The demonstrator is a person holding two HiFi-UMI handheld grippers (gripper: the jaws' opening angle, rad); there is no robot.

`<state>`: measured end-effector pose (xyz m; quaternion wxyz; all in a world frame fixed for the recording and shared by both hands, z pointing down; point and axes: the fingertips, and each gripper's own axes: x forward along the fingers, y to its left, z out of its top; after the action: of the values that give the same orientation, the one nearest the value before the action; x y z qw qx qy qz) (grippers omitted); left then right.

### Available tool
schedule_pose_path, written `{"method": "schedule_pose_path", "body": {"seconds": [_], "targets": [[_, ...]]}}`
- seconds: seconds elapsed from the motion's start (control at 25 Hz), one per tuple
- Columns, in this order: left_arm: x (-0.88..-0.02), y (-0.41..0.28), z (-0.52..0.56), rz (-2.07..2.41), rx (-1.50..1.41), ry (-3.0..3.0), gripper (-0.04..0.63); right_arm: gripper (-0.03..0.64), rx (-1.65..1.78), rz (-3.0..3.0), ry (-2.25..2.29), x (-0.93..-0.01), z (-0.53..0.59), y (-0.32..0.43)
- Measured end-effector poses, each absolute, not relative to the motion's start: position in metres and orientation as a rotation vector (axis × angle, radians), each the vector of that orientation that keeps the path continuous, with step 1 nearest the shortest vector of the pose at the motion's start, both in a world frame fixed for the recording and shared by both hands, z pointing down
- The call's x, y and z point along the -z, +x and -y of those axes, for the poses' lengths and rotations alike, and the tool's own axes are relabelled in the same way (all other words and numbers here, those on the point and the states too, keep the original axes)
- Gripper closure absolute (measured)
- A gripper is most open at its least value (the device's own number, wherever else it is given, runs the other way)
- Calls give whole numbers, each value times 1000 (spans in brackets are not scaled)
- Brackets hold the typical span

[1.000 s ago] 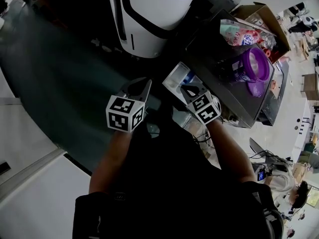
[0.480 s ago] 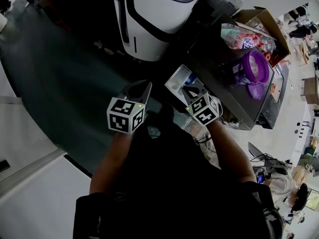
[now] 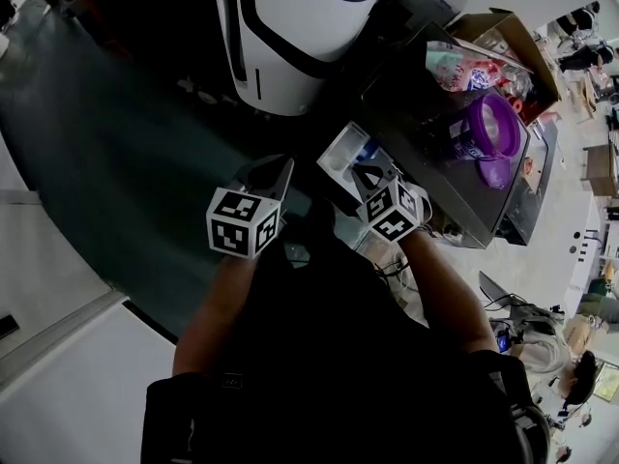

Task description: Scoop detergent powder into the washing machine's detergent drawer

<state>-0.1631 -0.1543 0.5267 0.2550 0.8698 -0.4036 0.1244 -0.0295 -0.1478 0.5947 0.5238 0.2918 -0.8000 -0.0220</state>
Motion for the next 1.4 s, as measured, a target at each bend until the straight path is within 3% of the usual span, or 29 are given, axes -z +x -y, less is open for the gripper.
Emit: {"method": "schedule_pose_path", "body": {"seconds": [1.4], "targets": [[-523, -156, 152, 1074, -314, 2367, 588, 598, 257, 1780, 570, -606, 145, -27]]}}
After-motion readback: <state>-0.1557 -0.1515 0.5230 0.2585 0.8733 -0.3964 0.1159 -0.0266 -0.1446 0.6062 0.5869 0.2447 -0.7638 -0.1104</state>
